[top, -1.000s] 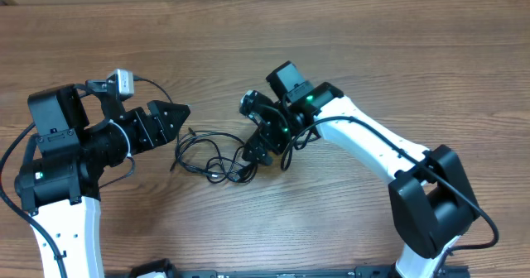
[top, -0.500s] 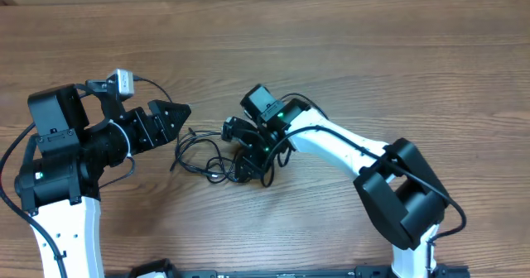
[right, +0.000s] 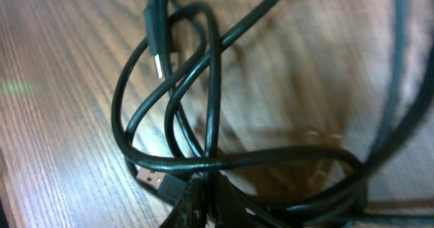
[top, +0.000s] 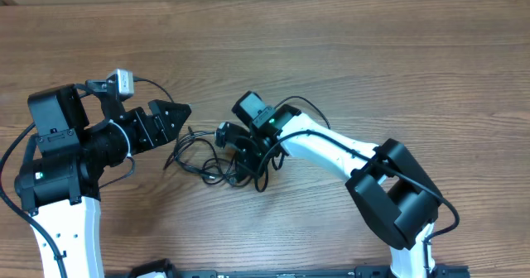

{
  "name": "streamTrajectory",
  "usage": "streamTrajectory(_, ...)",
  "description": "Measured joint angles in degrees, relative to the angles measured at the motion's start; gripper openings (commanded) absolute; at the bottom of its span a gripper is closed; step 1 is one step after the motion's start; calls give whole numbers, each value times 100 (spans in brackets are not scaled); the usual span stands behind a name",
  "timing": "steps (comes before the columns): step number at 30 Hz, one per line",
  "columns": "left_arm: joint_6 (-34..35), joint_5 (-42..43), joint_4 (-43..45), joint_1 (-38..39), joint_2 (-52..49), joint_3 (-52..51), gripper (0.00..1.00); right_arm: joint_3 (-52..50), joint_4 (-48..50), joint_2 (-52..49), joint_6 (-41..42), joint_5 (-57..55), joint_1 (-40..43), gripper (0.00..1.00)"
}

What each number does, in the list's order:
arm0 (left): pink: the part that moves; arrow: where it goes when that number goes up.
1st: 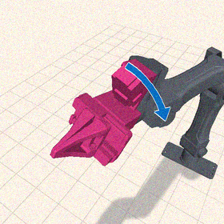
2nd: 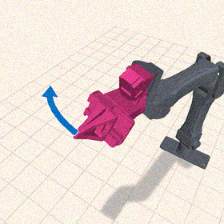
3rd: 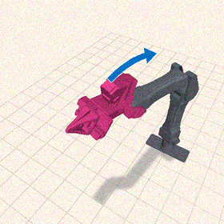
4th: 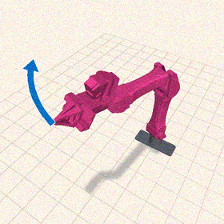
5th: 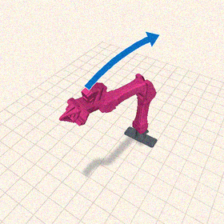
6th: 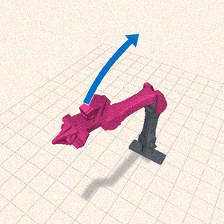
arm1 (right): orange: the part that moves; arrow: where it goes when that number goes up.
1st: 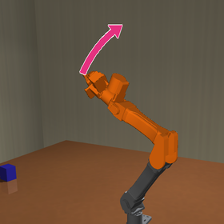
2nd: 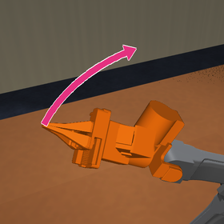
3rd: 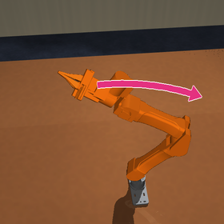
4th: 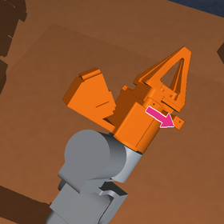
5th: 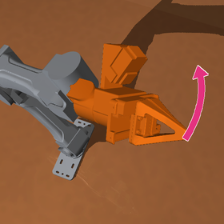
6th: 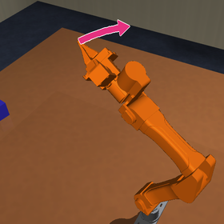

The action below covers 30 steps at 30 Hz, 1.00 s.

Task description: Untangle cables

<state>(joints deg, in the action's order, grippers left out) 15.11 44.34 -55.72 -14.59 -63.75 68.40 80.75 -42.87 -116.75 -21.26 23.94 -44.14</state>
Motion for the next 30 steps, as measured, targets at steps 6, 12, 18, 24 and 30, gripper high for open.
streamTrajectory(6, -2, 0, 0, 0, 0, 0, 84, 627, -501, 0, 0, -96, 356, 4)
streamTrajectory(12, -2, -24, 0, 0, 0, 0, 89, 1491, -835, 44, 9, -160, 566, 4)
streamTrajectory(18, -2, -295, -35, 0, 0, 0, 95, 2079, -981, 356, 431, -448, 590, 4)
streamTrajectory(24, -85, -382, -76, 2, -131, 0, 100, 2374, -1014, 938, 813, -925, 590, 4)
streamTrajectory(30, -535, -68, -192, 337, -643, 0, 98, 2494, -1032, 1449, 1204, -1309, 590, 4)
